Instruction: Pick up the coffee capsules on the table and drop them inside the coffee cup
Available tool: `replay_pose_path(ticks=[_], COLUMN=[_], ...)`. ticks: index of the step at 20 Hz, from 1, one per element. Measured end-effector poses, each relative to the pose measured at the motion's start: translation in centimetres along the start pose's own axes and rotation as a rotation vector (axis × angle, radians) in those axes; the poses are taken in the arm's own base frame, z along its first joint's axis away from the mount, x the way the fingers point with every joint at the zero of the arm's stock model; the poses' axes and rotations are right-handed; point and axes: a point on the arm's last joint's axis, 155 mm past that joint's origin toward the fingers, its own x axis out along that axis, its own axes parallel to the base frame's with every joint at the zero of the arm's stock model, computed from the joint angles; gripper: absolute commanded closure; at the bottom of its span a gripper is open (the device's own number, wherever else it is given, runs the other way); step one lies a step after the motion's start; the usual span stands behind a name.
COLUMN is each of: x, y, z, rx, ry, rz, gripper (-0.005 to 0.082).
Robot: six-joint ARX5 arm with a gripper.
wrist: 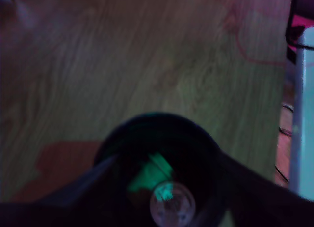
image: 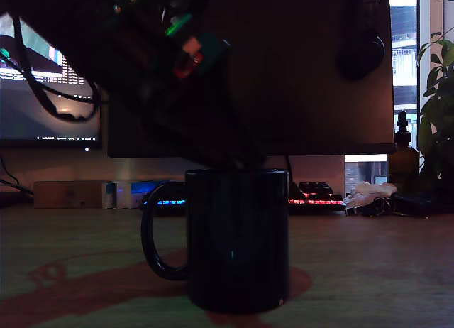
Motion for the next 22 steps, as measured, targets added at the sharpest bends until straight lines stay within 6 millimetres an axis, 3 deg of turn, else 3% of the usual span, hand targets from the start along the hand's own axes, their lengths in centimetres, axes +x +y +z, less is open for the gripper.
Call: replay_pose_path(ticks=[5,13,18,22], x=[-3.4,-9.1,-11.7,-13.7], y=[-0.7,-0.3,2.4,5.7], z=[3.3,5.5,5.7,3.6], rx=[0.016,0.025,-0.012,-0.08], ry=[-0.103,-0.209,-0.254,-0.263], rz=[0.02,0.139,0.235,0.339], gripper=[0.079,0.079,0.079,0.079])
